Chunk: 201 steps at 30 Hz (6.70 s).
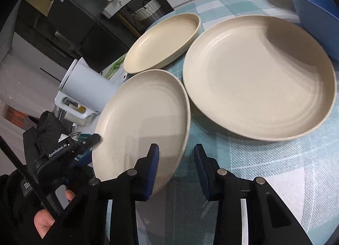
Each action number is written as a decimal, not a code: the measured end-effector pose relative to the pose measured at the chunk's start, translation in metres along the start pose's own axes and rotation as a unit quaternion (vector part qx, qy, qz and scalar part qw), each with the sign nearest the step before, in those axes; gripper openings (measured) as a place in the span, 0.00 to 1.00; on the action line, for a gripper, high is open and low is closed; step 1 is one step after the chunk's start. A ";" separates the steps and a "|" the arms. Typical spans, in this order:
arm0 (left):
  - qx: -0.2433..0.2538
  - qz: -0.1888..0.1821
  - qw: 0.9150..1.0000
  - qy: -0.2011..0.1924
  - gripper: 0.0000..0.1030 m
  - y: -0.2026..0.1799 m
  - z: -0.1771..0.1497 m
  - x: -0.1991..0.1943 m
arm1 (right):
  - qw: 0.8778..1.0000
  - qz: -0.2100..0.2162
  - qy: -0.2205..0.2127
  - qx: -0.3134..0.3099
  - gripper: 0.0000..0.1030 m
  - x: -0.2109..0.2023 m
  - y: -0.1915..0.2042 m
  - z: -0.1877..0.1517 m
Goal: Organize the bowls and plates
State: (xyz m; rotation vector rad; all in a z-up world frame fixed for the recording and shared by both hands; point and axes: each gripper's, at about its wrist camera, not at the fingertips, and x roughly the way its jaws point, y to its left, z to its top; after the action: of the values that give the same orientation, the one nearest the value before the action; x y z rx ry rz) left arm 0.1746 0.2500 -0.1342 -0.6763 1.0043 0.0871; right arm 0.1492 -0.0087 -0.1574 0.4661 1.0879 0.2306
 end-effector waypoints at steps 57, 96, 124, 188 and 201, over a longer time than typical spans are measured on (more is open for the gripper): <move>0.179 0.044 0.983 0.009 0.04 -0.078 -0.162 -0.059 | 0.999 -0.027 0.019 0.016 0.13 -0.125 -0.111 -0.081; 0.156 -0.048 0.987 -0.001 0.66 -0.161 -0.063 -0.038 | 0.994 -0.086 -0.061 0.014 0.64 -0.096 -0.137 0.083; 0.136 -0.050 0.984 0.107 0.64 -0.184 -0.051 0.076 | 0.994 -0.088 -0.052 0.041 0.21 -0.054 -0.150 0.090; 0.192 -0.052 0.980 0.025 0.09 -0.176 -0.069 -0.037 | 0.994 -0.040 -0.101 -0.034 0.15 -0.130 -0.104 0.055; 0.208 -0.017 0.978 -0.010 0.09 -0.139 -0.115 -0.082 | 0.994 -0.014 -0.080 -0.071 0.15 -0.142 -0.091 0.006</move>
State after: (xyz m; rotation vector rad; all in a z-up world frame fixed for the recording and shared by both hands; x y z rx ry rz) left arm 0.0945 0.0945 -0.0420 -0.3080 0.9529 -0.1428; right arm 0.0865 -0.1476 -0.0854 0.3360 0.9141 0.2395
